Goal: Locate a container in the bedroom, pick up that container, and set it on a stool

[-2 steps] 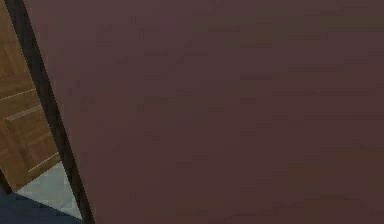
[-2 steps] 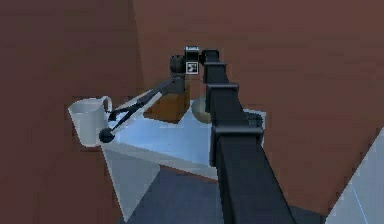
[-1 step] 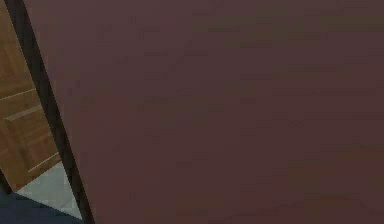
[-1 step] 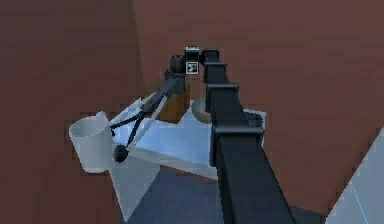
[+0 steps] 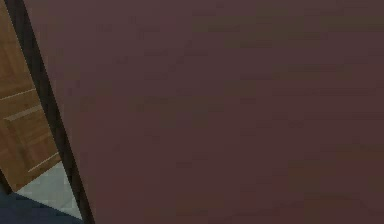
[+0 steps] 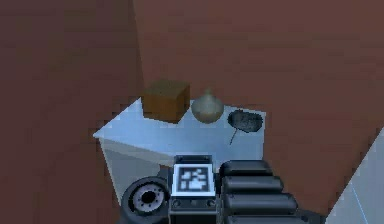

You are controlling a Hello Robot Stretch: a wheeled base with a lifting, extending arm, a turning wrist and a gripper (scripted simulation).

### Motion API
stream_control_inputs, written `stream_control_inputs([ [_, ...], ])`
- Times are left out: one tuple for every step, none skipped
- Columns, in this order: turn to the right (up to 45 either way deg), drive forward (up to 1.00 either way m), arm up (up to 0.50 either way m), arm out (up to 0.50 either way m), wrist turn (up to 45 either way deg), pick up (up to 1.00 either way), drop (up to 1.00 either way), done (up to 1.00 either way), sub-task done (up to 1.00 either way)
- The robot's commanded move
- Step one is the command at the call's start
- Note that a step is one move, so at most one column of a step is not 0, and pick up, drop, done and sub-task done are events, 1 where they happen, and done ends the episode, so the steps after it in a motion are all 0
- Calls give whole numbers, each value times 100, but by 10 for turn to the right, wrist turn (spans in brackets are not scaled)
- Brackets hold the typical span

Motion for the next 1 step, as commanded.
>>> stream_control_inputs([
  [-450,0,0,0,0,0,0,0,0],
])
